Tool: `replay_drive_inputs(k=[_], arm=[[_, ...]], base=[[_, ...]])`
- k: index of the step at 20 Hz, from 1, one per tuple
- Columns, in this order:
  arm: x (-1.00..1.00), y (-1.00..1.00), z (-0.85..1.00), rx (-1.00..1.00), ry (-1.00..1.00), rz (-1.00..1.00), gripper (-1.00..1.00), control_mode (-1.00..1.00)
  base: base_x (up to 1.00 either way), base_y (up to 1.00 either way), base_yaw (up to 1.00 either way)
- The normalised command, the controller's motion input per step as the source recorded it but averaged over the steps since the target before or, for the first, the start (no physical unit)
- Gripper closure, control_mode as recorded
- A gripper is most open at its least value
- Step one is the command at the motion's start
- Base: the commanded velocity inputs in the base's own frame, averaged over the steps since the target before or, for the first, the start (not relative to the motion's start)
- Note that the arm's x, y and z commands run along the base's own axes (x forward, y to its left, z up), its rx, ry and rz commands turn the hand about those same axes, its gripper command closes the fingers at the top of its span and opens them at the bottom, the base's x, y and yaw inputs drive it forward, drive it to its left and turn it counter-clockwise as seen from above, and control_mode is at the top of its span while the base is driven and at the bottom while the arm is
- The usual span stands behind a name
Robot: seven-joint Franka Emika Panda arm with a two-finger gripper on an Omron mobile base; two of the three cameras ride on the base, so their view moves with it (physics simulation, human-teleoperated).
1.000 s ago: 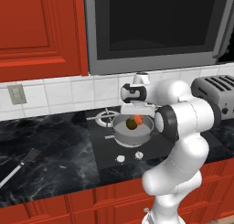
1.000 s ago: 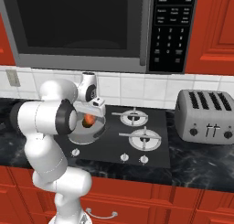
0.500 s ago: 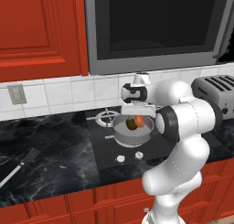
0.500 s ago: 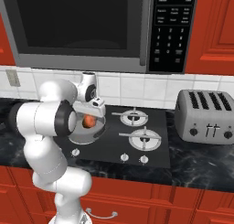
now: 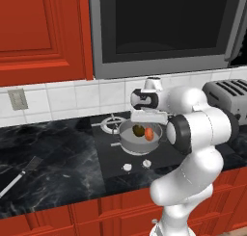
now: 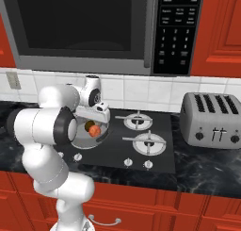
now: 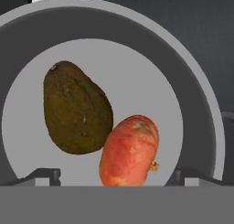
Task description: Put the squash and avocado in the pot. Retrieve the spatula and lightly stir the vegetables in the pot.
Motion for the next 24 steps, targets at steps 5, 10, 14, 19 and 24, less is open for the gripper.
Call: replay_drive_inputs(k=[5, 10, 14, 19, 24], arm=[[-0.36, -0.03, 0.29, 0.01, -0.02, 0.01, -1.00, -1.00], [-0.77, 0.00, 0.11, 0.01, -0.05, 0.07, -1.00, -1.00], [-0.71, 0.00, 0.00, 0.00, -0.02, 0.07, -1.00, -1.00], [-0.72, 0.05, 0.18, 0.00, -0.03, 0.07, -1.00, -1.00], [-0.85, 0.18, 0.44, 0.00, -0.07, 0.08, -1.00, -1.00]], base=[[0.00, 0.00, 0.00], [0.00, 0.00, 0.00], [0.00, 0.00, 0.00], [0.00, 0.00, 0.00], [0.00, 0.00, 0.00]])
